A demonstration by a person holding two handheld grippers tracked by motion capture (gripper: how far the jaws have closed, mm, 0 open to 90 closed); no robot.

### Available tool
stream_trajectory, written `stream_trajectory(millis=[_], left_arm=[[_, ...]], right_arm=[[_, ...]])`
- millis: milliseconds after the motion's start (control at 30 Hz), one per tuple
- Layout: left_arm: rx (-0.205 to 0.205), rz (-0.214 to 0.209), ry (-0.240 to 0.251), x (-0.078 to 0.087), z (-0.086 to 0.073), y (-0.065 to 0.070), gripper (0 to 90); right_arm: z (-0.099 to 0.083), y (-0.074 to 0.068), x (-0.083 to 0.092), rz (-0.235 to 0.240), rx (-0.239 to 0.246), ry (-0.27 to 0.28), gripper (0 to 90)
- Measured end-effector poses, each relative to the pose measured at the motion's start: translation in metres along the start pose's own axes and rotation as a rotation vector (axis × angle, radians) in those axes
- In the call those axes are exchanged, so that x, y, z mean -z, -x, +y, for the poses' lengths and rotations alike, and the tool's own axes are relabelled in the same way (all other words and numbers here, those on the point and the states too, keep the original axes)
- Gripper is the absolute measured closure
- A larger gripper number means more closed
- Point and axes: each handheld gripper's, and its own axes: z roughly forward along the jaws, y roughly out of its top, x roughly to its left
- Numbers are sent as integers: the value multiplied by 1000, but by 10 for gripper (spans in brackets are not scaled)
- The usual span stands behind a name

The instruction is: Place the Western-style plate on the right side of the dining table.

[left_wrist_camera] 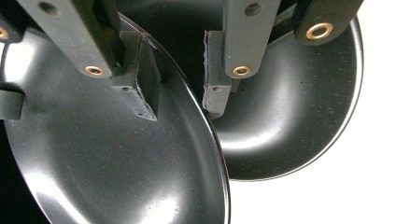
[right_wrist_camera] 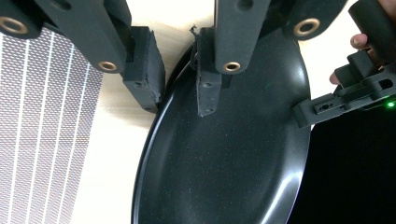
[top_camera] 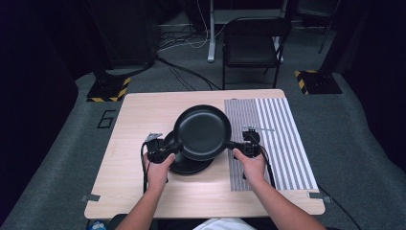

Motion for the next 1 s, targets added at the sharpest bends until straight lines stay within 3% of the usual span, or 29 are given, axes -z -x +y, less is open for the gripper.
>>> stream_trajectory(millis=[600,1000], left_arm=[[-55,-3,-3,-1,9,22,667],[-65,2,-3,-5,11,30,666]], right_arm=[[-2,11,20,21,-4,28,725],[-1,18,25,36,-14,33,725]])
